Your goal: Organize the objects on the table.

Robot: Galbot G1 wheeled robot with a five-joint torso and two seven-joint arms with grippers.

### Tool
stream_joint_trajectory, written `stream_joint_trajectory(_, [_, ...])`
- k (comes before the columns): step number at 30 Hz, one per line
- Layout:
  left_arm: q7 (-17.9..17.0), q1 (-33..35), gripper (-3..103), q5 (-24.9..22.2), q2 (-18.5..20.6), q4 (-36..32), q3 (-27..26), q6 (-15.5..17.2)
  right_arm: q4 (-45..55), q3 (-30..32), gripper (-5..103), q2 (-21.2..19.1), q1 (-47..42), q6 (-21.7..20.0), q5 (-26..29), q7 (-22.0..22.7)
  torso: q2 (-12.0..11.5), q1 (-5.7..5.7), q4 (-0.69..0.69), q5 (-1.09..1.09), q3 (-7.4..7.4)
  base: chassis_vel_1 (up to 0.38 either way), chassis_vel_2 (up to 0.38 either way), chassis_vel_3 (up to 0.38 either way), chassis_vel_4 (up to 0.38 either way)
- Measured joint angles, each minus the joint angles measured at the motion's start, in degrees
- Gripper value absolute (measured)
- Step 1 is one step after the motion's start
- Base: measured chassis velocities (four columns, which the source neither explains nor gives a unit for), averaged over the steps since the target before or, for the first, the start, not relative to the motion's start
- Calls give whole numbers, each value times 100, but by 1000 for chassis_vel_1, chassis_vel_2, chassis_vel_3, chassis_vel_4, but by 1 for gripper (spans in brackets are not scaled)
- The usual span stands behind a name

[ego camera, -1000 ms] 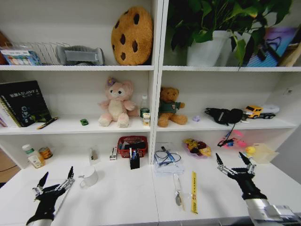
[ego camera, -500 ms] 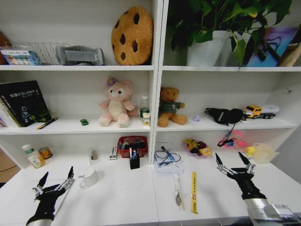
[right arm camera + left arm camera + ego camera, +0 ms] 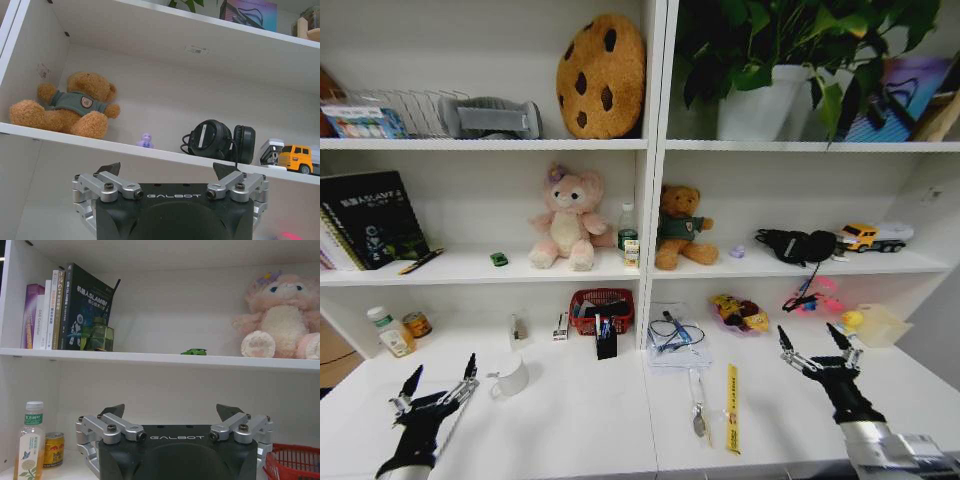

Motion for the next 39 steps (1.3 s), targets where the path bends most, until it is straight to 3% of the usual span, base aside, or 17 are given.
stream_joint_trajectory(34, [-2, 0, 100, 0, 0, 0, 0, 0, -1, -2, 100, -1, 4, 0, 1, 1, 0, 0, 1, 3, 0, 153, 156, -153, -153])
stream_joint_trajectory(36, [-2, 0, 100, 0, 0, 0, 0, 0, -1, -2, 100, -1, 2, 0, 0, 1, 0, 1, 0, -5, 0, 171, 161, -170, -169])
stream_joint_trajectory(39, [-2, 0, 100, 0, 0, 0, 0, 0, -2, -2, 100, -1, 3, 0, 1, 1, 0, 0, 0, 4, 0, 175, 153, -162, -163])
